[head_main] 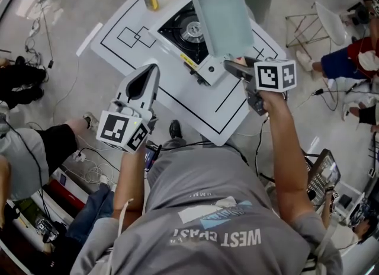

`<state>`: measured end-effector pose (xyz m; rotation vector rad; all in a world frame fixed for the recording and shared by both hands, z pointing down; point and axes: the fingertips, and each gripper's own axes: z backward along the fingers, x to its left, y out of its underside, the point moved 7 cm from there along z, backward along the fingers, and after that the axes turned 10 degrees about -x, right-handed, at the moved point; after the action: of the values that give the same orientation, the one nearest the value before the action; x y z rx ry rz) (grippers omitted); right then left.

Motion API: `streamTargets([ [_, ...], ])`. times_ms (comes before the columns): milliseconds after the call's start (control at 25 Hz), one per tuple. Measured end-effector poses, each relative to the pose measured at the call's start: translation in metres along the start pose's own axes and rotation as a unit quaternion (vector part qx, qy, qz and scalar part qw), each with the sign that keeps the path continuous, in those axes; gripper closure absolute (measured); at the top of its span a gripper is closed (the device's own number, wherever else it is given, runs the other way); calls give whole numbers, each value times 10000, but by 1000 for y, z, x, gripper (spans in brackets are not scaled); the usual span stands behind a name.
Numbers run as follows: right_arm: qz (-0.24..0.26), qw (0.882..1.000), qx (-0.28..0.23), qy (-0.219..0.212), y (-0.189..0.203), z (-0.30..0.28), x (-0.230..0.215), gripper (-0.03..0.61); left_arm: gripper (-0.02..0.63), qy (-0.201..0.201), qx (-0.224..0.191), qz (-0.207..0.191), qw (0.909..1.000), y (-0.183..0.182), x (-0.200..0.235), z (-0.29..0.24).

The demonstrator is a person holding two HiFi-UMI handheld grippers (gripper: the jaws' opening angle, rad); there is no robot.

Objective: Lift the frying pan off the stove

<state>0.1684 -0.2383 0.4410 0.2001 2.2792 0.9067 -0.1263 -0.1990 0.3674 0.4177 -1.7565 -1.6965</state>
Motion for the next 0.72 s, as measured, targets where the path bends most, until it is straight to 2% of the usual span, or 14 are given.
streamTargets([
  [440,157,9988,-438,-162,-21,56,19,383,617,195,-30,-77,9998,-9,-13,-10],
  [720,412,9979,-501,1,-26,80,18,385,618,299,-36,-150,9994,-16,-16,-16],
])
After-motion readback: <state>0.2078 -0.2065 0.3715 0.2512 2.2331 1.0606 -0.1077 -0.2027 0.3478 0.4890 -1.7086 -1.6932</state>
